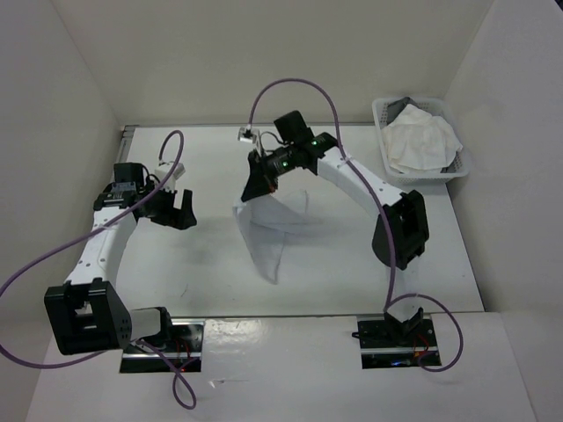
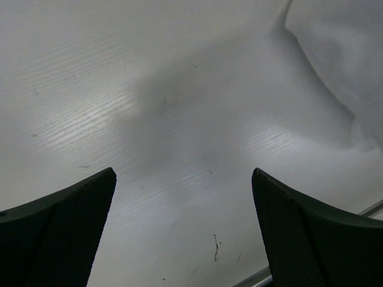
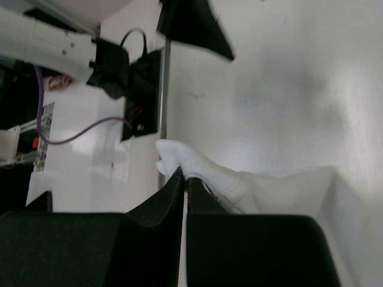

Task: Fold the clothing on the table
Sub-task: Flatten the skirt out

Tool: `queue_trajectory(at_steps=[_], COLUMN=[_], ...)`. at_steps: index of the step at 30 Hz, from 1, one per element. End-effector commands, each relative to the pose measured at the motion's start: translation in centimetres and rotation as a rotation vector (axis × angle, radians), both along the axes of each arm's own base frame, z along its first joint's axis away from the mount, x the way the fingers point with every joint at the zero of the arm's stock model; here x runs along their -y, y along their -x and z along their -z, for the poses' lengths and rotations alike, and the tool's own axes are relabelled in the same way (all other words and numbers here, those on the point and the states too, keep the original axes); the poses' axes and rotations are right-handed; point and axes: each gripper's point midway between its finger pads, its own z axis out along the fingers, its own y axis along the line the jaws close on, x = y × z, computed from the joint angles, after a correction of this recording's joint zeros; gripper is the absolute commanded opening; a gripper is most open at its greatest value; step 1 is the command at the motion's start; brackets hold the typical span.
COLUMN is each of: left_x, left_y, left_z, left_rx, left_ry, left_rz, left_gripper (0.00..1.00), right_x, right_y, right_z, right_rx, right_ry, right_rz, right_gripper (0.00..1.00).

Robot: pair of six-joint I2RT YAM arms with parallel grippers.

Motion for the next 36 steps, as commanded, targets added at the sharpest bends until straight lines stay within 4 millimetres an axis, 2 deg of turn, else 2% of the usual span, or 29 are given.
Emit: queue_trajectory(at_steps=[1, 2, 3, 4, 6, 7, 10, 11, 14, 15, 16, 17, 18, 19, 21, 22, 23, 25, 28, 29, 31, 32, 33, 34, 35, 36], left_x=[0.2, 0.2, 0.2, 0.2, 0.2, 0.2, 0.2, 0.2, -0.1, -0.1, -0.1, -0.2, -0.1, -0.1, -0.1, 0.1, 0.2, 0.4, 0.7, 0.9, 1.0, 1.3, 1.5, 2.1, 2.6, 3.0], left_y=[0.0, 0.0, 0.0, 0.2, 0.2, 0.2, 0.4, 0.4, 0.4, 0.4, 0.4, 0.2, 0.4, 0.4, 0.4, 0.4, 0.4, 0.2, -0.9, -0.9, -2.4, -2.6, -3.1, -3.5, -4.1, -4.4], left_z=[-1.4, -1.7, -1.7, -1.6, -1.6, -1.6, -1.5, -1.5, -1.7, -1.7, -1.5, -1.8, -1.4, -1.4, -1.4, -1.4, -1.5, -1.4, -1.2, -0.8, -0.4, -0.1, 0.3, 1.3, 1.6, 2.2], left_rx=[0.057, 0.068, 0.068, 0.061, 0.061, 0.061, 0.052, 0.052, 0.050, 0.050, 0.041, 0.054, 0.031, 0.031, 0.031, 0.033, 0.035, 0.037, 0.042, 0.028, 0.028, 0.021, 0.026, -0.004, 0.000, -0.007], left_ry=[0.006, 0.004, 0.004, 0.000, 0.000, 0.000, 0.002, 0.002, 0.002, 0.002, 0.004, -0.003, 0.001, 0.001, 0.001, 0.010, 0.019, 0.029, 0.060, 0.072, 0.095, 0.117, 0.116, 0.129, 0.143, 0.144], left_rz=[0.040, 0.040, 0.040, 0.047, 0.047, 0.047, 0.047, 0.047, 0.036, 0.036, 0.036, 0.043, 0.043, 0.043, 0.043, 0.048, 0.054, 0.061, 0.072, 0.077, 0.081, 0.093, 0.102, 0.107, 0.115, 0.127], left_gripper=[1.00, 1.00, 1.00, 1.00, 1.00, 1.00, 1.00, 1.00, 1.00, 1.00, 1.00, 1.00, 1.00, 1.00, 1.00, 1.00, 1.00, 1.00, 1.00, 1.00, 1.00, 1.00, 1.00, 1.00, 1.00, 0.99], right_x=[-1.6, -2.0, -2.5, -2.9, -3.6, -4.0, -6.0, -7.1, -9.6, -10.1, -10.2, -10.5, -10.3, -9.8, -8.1, -6.1, -4.9, -0.7, 2.5, 3.3, 5.1, 5.3, 5.8, 6.8, 7.3, 8.1], right_y=[-6.0, -7.7, -9.5, -10.4, -13.4, -14.2, -15.4, -14.9, -14.9, -15.8, -17.0, -17.3, -19.0, -20.3, -22.2, -24.4, -25.1, -27.7, -28.0, -27.2, -26.7, -25.4, -24.1, -23.9, -22.3, -21.4], right_z=[-3.2, -1.8, -3.5, -3.7, -3.4, -3.2, -2.5, -2.0, 0.0, 0.2, 2.0, 2.9, 2.9, 4.1, 3.7, 4.2, 3.5, 2.7, 1.4, 1.1, 1.2, 2.7, 1.5, 1.5, 4.0, 2.7], right_rx=[0.015, -0.041, 0.010, 0.018, 0.039, 0.043, 0.076, 0.085, 0.090, 0.110, 0.106, 0.123, 0.186, 0.211, 0.273, 0.326, 0.335, 0.368, 0.385, 0.396, 0.379, 0.361, 0.361, 0.361, 0.324, 0.373], right_ry=[-0.112, -0.087, -0.125, -0.129, -0.125, -0.128, -0.130, -0.125, -0.101, -0.087, -0.055, -0.024, 0.008, 0.051, 0.108, 0.183, 0.205, 0.255, 0.295, 0.321, 0.347, 0.383, 0.388, 0.401, 0.461, 0.467], right_rz=[0.072, 0.121, 0.149, 0.164, 0.228, 0.238, 0.274, 0.259, 0.278, 0.335, 0.384, 0.418, 0.518, 0.581, 0.705, 0.850, 0.936, 1.096, 1.105, 1.057, 1.017, 0.932, 0.907, 0.902, 0.845, 0.816], right_gripper=[0.00, 0.00, 0.00, 0.00, 0.00, 0.00, 0.00, 0.00, 0.01, 0.08, 0.25, 0.50, 0.53, 0.56, 0.58, 0.61, 0.64, 0.68, 0.68, 0.68, 0.68, 0.69, 0.69, 0.69, 0.69, 0.68])
